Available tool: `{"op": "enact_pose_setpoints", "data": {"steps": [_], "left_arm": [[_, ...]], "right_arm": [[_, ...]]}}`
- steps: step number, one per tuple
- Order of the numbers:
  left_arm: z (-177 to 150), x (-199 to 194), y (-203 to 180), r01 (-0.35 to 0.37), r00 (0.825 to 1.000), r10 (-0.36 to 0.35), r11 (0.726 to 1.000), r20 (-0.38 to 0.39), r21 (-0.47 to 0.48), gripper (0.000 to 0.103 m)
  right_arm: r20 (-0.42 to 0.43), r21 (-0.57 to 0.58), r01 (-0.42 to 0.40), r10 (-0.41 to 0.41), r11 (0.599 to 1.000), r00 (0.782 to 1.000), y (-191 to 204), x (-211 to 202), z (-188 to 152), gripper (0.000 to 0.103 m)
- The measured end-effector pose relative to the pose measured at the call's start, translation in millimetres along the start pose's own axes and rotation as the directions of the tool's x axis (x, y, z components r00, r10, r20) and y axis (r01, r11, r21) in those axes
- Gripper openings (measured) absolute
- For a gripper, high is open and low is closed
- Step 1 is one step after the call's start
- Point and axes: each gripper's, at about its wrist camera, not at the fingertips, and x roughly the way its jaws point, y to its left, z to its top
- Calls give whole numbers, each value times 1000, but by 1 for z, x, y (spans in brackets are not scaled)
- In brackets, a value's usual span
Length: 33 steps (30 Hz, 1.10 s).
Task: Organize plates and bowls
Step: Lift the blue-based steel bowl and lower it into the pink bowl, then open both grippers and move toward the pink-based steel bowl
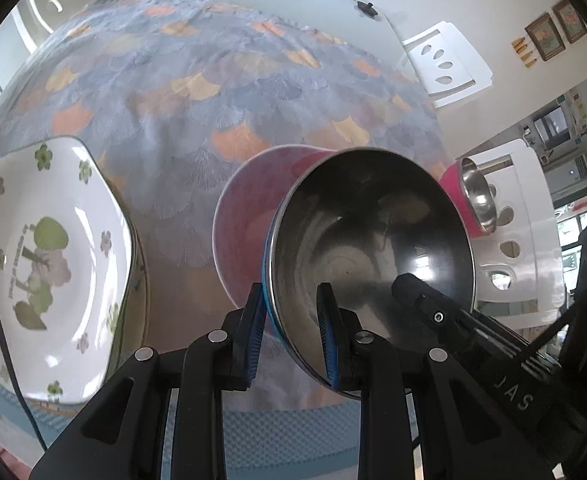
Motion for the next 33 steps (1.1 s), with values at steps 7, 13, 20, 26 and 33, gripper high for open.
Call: {"op": "enact_pose_setpoints", "data": {"steps": [7,13,20,26,33], "left_arm": [[4,-15,5,-68,997,67,997,41,23,26],[-1,-12,19,-77,997,78,997,22,-11,26],[-11,-7,22,-69,998,69,997,-3,-31,26],[-2,-40,6,-67,995,66,998,80,14,26],[26,-67,-58,-19,986,-9,986,164,167,26]], "right_arm": [[24,3,21,-21,1000,999,0,0,5,24],[12,-3,18,-18,1000,1000,3,1,6,24],[-26,-5,-9,9,1000,1000,-1,5,-2,24],[34,11,-65,65,998,997,-12,-26,9,24],[120,68,-63,54,996,991,-48,-65,17,24]]}}
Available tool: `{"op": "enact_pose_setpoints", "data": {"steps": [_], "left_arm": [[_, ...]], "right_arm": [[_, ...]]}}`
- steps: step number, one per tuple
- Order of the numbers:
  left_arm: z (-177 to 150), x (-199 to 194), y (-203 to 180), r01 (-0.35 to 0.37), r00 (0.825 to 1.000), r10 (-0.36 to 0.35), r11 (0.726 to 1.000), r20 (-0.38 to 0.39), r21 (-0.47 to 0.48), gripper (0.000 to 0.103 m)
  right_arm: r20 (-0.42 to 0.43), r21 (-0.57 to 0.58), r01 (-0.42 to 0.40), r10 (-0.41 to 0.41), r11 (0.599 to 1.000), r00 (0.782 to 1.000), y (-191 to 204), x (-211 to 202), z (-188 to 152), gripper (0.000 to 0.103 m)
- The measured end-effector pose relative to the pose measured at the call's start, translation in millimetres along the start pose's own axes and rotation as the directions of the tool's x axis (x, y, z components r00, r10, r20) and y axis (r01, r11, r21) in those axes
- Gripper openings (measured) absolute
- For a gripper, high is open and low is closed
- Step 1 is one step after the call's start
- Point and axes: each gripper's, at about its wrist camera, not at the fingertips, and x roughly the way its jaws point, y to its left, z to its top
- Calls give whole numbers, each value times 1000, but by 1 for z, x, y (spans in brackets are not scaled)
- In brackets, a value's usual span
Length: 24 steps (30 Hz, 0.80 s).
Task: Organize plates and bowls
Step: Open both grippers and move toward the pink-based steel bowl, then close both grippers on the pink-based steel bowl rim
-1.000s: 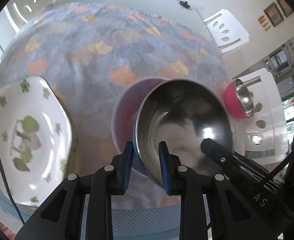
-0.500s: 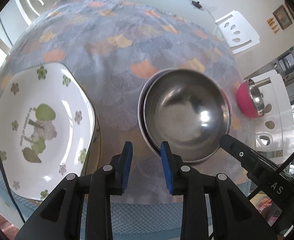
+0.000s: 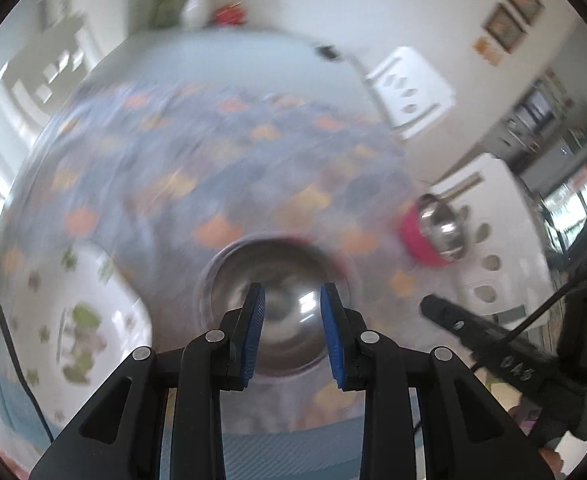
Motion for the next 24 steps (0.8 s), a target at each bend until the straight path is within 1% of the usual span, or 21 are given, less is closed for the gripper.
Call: {"op": "enact_pose_setpoints", "data": {"steps": [3,4,5,6,7,9,10,12,16,19,20,21,23,24], "left_arm": [[22,6,-35,59,998,-59,995,3,75,26],[32,12,-50,77,997,-77,992,-3,105,27],[39,17,-61,91,996,-90,988,-12,124,35],[46,23,-71,105,994,-103,985,-22,139,39],[53,32,-83,125,992,-120,980,-39,154,42],[68,57,-105,148,987,-134,974,-91,175,63],[72,67,-112,152,985,-135,973,-107,174,64],[85,97,-128,169,977,-140,970,-163,174,63],[98,148,-155,176,958,-125,968,-259,180,63],[102,181,-163,159,942,-92,970,-322,187,61],[103,191,-164,143,938,-70,970,-339,196,61],[104,204,-167,121,933,-40,970,-358,209,58],[103,220,-169,113,923,-23,970,-384,214,56],[102,227,-169,112,917,-18,971,-399,213,53]], "right_arm": [[55,58,21,-25,998,998,-25,-20,8,27],[71,78,24,-29,997,997,-34,-25,11,31],[95,113,28,-38,993,995,-47,-33,14,39],[111,139,32,-48,990,993,-56,-37,17,43],[128,166,38,-60,985,990,-65,-42,19,51],[147,234,52,-89,971,985,-89,-47,26,52],[147,257,53,-94,965,985,-97,-48,29,52],[144,319,61,-112,946,983,-119,-44,38,52],[118,388,87,-143,918,983,-148,-29,49,52],[96,426,106,-161,899,982,-163,-11,58,52],[87,433,112,-165,895,982,-167,-5,61,52],[77,440,115,-165,891,983,-171,3,64,52],[62,447,127,-172,886,983,-176,14,69,52],[48,447,138,-178,884,983,-179,21,71,52]]}}
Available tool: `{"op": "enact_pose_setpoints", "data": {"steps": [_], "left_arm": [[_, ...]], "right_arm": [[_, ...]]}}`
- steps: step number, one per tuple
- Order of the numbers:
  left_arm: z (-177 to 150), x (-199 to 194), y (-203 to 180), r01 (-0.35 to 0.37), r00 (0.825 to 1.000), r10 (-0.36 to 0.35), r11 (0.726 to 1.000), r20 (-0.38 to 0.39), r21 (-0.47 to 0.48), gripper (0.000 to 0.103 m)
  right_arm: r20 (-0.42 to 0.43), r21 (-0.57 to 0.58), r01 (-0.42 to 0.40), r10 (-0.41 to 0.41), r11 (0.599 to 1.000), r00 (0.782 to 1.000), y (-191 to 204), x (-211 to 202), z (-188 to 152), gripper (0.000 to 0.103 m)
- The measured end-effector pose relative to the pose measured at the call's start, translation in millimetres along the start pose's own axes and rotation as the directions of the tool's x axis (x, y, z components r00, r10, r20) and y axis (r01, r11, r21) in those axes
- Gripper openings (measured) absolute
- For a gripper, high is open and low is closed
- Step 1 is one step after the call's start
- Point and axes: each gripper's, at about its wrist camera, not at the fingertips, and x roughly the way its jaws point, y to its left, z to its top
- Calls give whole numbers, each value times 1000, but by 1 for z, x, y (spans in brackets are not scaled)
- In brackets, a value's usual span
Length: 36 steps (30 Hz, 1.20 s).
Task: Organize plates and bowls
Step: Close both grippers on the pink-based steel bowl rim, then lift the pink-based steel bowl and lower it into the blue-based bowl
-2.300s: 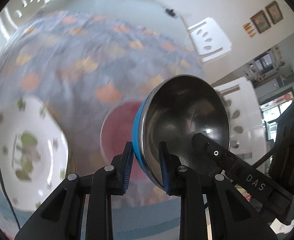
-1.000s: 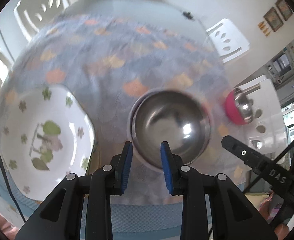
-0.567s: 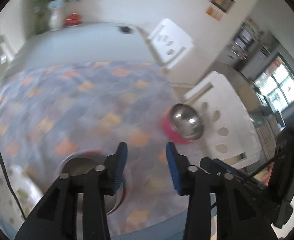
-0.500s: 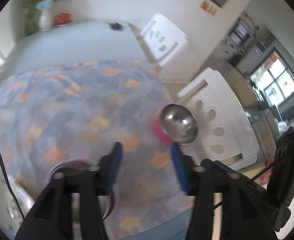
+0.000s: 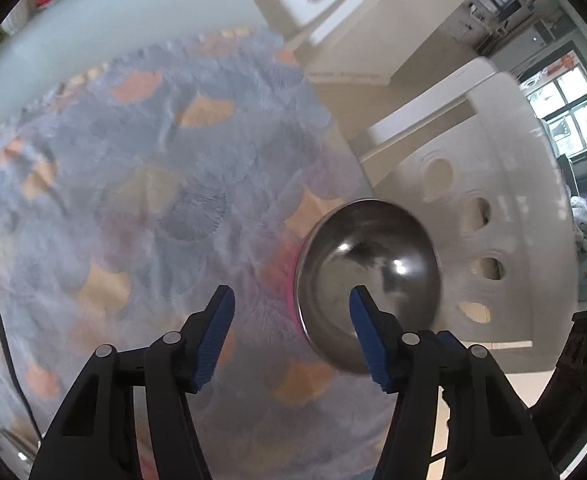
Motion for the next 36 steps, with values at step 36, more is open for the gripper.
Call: {"op": "enact_pose_setpoints", "data": {"steps": [36], "left_arm": [[-107,-181,8,-108,943,109,994,313,-20,12]], "right_arm": [[111,-318,-127,170,939,979,106,-108,-37,21]]}}
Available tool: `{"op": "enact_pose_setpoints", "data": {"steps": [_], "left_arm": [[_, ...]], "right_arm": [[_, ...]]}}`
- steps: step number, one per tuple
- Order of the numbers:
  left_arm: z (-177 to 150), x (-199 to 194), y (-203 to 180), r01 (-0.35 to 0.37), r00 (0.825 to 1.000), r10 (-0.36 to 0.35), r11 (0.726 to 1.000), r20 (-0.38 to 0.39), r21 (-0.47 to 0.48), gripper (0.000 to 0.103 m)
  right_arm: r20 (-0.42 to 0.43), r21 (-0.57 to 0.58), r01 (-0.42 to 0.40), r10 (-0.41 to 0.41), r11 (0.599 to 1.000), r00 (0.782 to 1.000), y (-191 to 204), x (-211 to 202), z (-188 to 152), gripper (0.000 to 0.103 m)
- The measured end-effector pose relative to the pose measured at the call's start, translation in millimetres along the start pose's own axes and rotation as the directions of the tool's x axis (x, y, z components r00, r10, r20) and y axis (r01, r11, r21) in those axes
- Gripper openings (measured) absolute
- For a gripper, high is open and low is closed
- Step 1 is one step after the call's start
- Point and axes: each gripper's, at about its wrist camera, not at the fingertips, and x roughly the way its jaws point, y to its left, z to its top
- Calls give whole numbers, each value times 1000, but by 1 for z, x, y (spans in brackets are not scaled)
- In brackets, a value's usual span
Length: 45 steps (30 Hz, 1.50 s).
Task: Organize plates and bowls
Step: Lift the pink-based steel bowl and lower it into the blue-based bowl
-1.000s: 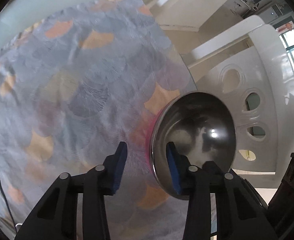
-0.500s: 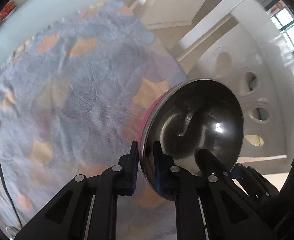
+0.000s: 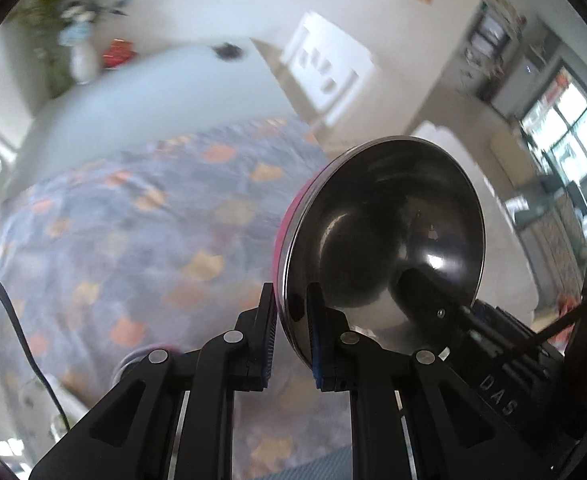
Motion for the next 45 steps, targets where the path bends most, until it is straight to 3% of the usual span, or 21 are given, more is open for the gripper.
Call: {"op": "enact_pose_setpoints", "data": {"steps": [7,13,20,23,28,37,40,42,45], "left_arm": [[-24,-72,54,-59,990,75,990,119,-131,12],[-59,-89,93,-103,982,137,964,128,-244,12],[-106,-39,126,-91,994,107,927,27,-363,13],[-122,-13,129,-94,995,92,907,-26,-410,13],[-140,20,131,-94,994,64,903,-86,-419,13],[-143,36,133,-75,993,30,901,-110,-426,13],[-144,38,140,-85,992,34,891,-120,-446,16],[-146,37,147,-101,992,51,881,-119,-463,23],[-149,34,155,-104,993,60,868,-106,-486,24]], "right_arm": [[-17,-166,-125,124,978,992,86,-21,-14,21],[-120,-255,-162,135,953,984,130,-9,-52,21],[-293,-265,-136,55,955,955,128,45,-98,21],[-327,-288,-82,-18,954,945,122,65,-112,21],[-371,-314,-27,-96,949,924,104,87,-123,21],[-375,-303,-8,-111,953,920,97,92,-123,21],[-392,-285,-14,-103,958,914,94,96,-123,21],[-395,-276,-15,-99,961,913,92,99,-123,21],[-404,-266,-38,-76,963,912,90,102,-122,21]]}}
